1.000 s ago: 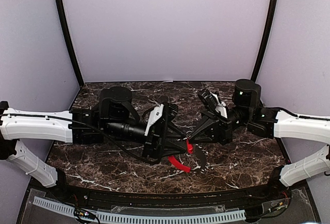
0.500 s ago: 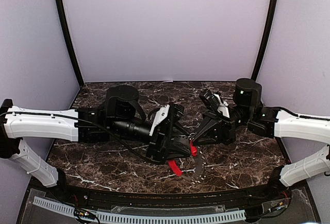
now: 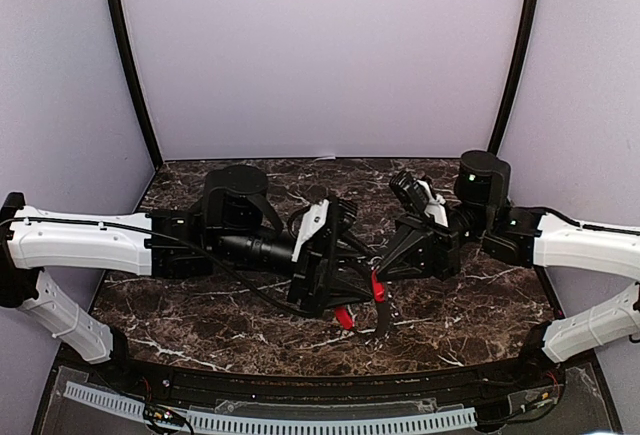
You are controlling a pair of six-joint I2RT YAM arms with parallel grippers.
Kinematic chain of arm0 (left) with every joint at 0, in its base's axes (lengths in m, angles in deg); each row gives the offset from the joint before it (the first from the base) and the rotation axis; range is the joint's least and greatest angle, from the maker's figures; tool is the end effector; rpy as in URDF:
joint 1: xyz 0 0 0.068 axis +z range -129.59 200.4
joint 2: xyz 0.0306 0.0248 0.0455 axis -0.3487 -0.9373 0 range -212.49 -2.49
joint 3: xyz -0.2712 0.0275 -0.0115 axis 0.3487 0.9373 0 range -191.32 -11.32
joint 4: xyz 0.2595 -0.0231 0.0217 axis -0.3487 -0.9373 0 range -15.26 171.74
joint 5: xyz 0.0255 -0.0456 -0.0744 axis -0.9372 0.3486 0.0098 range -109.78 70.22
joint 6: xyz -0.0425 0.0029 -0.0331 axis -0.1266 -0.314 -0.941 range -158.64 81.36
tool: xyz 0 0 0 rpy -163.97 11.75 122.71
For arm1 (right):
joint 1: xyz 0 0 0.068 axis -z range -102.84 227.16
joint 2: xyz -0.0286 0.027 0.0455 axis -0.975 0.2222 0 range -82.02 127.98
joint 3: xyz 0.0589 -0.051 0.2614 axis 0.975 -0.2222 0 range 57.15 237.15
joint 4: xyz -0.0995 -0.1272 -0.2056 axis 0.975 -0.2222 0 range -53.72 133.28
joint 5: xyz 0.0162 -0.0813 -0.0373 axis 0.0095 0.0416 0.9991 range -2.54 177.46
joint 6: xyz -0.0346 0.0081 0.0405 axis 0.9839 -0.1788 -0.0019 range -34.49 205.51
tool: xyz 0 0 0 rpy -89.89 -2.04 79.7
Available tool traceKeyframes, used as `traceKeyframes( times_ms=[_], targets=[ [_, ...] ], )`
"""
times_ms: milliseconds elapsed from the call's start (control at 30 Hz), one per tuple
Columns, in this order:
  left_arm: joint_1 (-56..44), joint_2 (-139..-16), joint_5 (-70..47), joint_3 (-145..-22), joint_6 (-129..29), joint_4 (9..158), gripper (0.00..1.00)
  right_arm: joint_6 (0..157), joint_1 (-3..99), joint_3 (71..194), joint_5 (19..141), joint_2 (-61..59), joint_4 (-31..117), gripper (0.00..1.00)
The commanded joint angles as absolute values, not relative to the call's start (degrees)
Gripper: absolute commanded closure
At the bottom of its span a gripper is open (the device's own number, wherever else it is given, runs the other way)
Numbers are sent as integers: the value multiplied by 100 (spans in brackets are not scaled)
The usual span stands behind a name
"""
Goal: Remove the keys from the keyring
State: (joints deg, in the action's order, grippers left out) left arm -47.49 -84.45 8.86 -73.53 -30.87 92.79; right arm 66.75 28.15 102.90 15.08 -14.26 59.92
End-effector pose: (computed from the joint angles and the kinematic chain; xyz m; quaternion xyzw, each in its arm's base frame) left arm 0.1114 -0.3195 0.3327 0.5781 0.4817 -0.4786 0.4524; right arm 0.1410 0.2140 0.3138 -0.5394 0.4724 0.6654 0.2076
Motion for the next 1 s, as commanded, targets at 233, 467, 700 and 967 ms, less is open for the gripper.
traceKeyframes(
  times_ms=[233, 467, 700, 967],
  targets=[
    [-4459, -8154, 607, -7118, -3479, 9511, 28, 6687, 2804, 10457, 1318, -1698, 6298, 100],
    [-4461, -8259, 1356, -7248, -3513, 9562, 30, 6687, 2800, 10453, 1340, -1695, 6304, 100],
    [-4461, -8536, 2299, -7561, -3530, 9525, 39, 6649, 2803, 10435, 1339, -1694, 6332, 100],
    [-4461, -8782, 2483, -7781, -3481, 9450, 56, 6635, 2803, 10446, 1340, -1720, 6356, 100]
  ],
)
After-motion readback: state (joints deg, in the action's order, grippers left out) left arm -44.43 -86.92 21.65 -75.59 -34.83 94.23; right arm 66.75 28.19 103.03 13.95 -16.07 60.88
